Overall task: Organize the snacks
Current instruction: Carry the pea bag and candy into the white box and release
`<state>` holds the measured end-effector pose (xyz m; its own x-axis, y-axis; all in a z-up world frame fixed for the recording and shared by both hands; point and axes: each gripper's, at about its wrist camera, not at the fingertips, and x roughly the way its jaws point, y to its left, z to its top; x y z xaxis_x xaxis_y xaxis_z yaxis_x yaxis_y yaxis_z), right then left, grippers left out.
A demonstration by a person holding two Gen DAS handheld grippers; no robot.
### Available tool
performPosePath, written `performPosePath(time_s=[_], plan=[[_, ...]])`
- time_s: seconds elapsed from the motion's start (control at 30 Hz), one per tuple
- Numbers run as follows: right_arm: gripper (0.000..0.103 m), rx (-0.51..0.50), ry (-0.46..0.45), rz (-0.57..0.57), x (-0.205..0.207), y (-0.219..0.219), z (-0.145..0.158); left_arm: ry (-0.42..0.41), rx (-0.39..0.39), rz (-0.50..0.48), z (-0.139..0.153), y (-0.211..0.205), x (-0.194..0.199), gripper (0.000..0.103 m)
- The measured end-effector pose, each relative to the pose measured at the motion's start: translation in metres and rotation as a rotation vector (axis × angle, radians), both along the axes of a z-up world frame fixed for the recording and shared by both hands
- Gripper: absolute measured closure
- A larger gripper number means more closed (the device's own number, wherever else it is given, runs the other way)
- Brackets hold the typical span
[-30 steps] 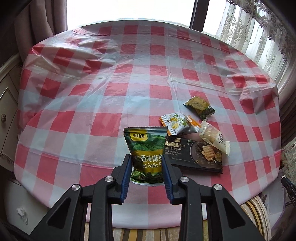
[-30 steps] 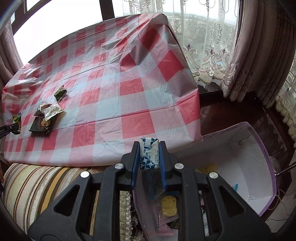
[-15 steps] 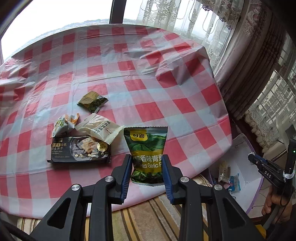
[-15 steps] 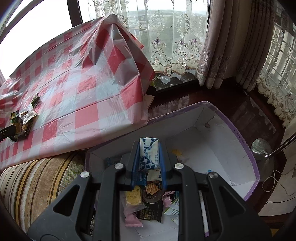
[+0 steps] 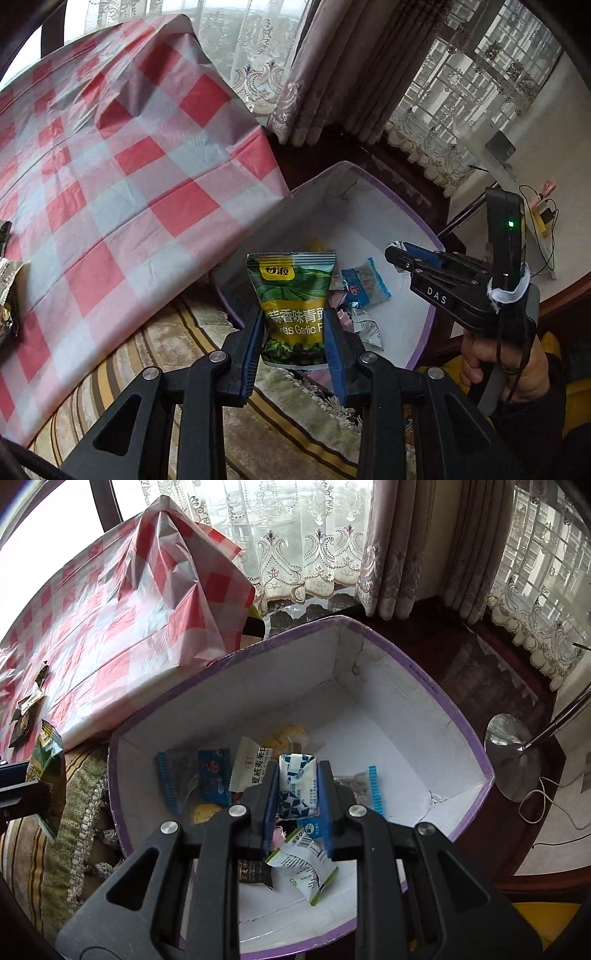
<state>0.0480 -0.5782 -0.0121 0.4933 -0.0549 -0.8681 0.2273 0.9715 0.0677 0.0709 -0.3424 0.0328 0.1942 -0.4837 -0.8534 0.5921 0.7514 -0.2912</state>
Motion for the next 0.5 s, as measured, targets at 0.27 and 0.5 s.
performPosePath(time_s=[0.27,0.5], plan=[[0.076,0.005,0.020,-0.039,-0.011,-0.020,-0.004,0.173,-0.005,-0.216,-0.019,-0.049,-0.028,0.068],[0.032,-0.008,-0.011,-0.055,-0.006,-0.021,0.006,0.185,-0.011,-0.179,-0.018,-0.041,-0.024,0.043]])
